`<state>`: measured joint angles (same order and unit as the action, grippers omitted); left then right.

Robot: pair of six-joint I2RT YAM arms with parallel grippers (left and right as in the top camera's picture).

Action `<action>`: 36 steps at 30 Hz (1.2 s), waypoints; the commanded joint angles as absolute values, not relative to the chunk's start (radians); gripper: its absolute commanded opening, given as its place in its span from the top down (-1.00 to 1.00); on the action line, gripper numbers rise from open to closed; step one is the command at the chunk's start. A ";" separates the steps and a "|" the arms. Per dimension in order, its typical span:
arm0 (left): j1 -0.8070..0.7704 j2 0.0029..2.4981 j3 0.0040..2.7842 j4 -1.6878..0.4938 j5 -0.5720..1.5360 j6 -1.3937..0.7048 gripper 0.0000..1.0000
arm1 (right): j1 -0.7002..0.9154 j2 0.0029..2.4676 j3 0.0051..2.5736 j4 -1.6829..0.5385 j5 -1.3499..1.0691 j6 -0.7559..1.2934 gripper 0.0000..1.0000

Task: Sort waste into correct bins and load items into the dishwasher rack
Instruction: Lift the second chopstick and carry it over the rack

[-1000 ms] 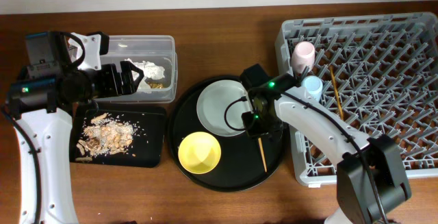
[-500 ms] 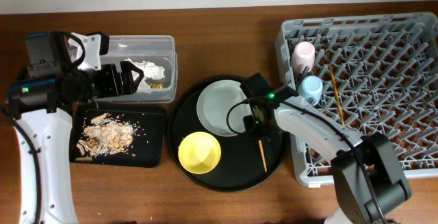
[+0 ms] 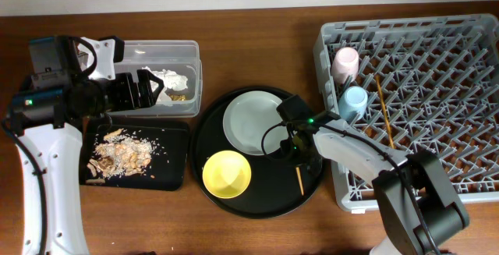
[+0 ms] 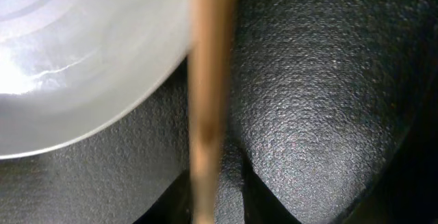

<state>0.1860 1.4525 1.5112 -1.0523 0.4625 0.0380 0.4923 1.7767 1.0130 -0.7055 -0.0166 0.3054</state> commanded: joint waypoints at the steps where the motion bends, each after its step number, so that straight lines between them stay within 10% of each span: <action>1: 0.191 1.442 1.526 -1.053 0.463 0.046 -0.98 | 0.498 1.774 0.992 -0.699 -0.025 0.309 0.74; 20: 0.191 1.442 1.526 -1.053 0.463 0.046 -0.98 | 0.428 1.766 1.583 -1.258 0.101 0.293 0.92; 36: 0.191 1.441 1.526 -1.053 0.463 0.047 -0.98 | -0.034 1.774 1.687 -1.364 0.281 0.080 0.92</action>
